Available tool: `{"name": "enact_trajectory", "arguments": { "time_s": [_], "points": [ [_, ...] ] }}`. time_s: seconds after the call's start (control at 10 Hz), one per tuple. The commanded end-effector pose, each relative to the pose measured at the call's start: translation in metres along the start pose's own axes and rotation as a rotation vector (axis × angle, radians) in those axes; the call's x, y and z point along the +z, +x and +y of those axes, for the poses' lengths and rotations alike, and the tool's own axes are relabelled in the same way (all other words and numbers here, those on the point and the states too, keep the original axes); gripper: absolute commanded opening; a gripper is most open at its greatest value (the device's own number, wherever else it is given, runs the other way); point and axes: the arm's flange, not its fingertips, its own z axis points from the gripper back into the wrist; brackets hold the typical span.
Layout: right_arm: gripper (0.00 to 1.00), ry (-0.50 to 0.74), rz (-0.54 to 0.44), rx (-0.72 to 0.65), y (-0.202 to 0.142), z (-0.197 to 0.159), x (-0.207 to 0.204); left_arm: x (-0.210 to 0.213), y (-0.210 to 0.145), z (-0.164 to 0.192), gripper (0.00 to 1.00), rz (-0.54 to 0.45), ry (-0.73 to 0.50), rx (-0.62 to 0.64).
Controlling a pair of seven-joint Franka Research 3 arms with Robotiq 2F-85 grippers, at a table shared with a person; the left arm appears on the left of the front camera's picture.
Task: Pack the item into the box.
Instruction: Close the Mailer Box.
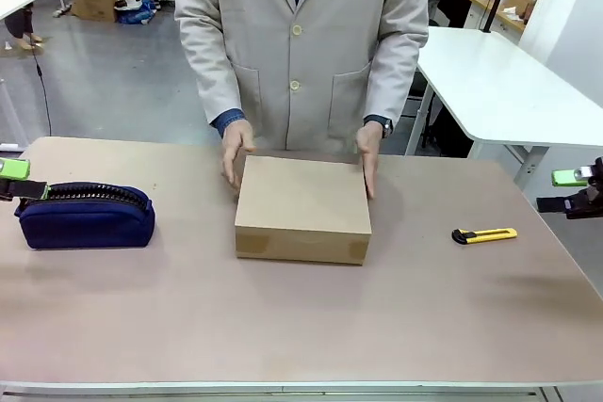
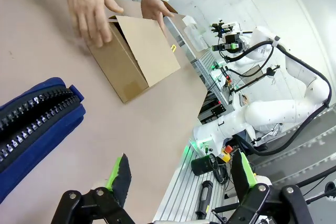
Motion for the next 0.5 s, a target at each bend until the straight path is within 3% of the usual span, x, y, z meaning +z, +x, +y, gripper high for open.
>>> {"name": "enact_trajectory", "arguments": {
  "time_s": [0.0, 0.4],
  "points": [
    [1.00, 0.006, 0.008, 0.002, -0.0036, 0.0032, 0.0043, 0.0010, -0.0016, -0.0032, 1.00, 0.008, 0.003, -0.002],
    [1.00, 0.006, 0.008, 0.002, -0.0036, 0.0032, 0.0043, 0.0010, -0.0016, -0.0032, 1.00, 0.008, 0.003, -0.002]
  ]
}}
